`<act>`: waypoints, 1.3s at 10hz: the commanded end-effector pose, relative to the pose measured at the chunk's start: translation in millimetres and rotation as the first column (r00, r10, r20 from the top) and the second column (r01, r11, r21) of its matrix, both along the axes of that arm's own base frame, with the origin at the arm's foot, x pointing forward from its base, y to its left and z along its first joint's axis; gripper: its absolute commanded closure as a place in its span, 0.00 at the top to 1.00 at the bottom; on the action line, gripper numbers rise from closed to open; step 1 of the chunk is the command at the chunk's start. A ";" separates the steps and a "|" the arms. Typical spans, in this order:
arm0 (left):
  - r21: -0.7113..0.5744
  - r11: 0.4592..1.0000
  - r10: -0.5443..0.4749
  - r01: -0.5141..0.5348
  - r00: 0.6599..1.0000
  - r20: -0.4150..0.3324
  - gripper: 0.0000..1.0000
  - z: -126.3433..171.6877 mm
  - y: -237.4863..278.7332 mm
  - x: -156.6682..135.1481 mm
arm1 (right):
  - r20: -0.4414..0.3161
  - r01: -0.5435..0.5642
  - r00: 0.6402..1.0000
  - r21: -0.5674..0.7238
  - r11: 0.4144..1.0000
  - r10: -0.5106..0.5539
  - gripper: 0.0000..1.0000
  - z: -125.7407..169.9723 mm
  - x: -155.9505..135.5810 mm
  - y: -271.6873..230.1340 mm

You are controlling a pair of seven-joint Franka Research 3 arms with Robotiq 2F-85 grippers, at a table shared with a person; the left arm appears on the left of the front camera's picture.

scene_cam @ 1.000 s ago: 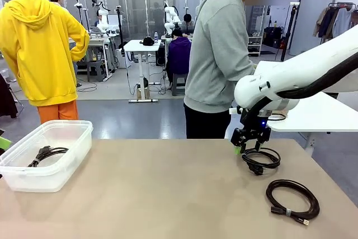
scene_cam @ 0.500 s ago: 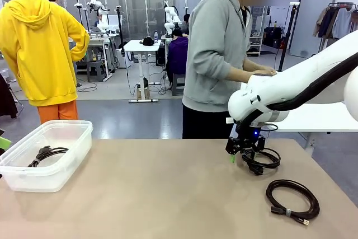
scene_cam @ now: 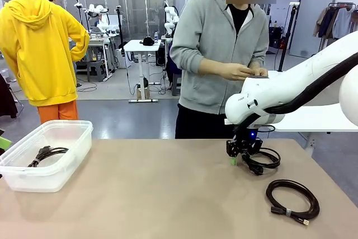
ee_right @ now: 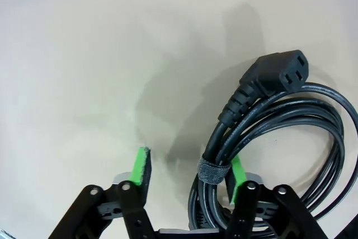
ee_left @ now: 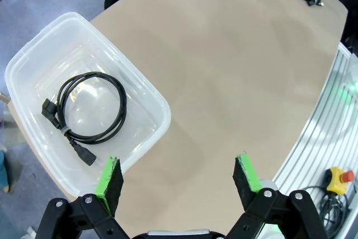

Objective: Organize and store the cables.
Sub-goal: Place the Power Cable into the Organizing box.

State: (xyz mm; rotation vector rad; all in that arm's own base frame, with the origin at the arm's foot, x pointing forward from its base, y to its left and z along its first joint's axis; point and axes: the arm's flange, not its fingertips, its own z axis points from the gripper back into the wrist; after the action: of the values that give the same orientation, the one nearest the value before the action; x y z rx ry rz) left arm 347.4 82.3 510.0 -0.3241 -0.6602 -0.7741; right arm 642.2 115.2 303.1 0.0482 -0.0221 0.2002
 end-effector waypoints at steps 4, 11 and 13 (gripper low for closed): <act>0.016 1.000 0.015 -0.015 1.000 -0.004 1.00 2.2 -1.3 2.2 | 0.058 0.077 0.996 -0.071 0.995 -0.073 0.00 4.7 4.7 5.8; 0.016 1.000 0.015 -0.015 1.000 -0.004 1.00 2.2 -1.3 2.2 | 0.156 0.195 0.970 -0.039 0.980 -0.187 0.15 107.7 -27.2 25.1; 0.016 1.000 0.015 -0.015 1.000 -0.004 1.00 2.2 -1.3 2.2 | 0.166 0.227 0.961 -0.021 0.974 -0.220 0.15 137.6 -46.2 35.4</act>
State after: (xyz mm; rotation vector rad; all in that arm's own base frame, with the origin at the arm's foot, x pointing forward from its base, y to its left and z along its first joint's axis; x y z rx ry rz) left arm 347.5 82.3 509.9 -0.3242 -0.6600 -0.7740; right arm 611.6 145.8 439.7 0.0129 -0.1800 0.0248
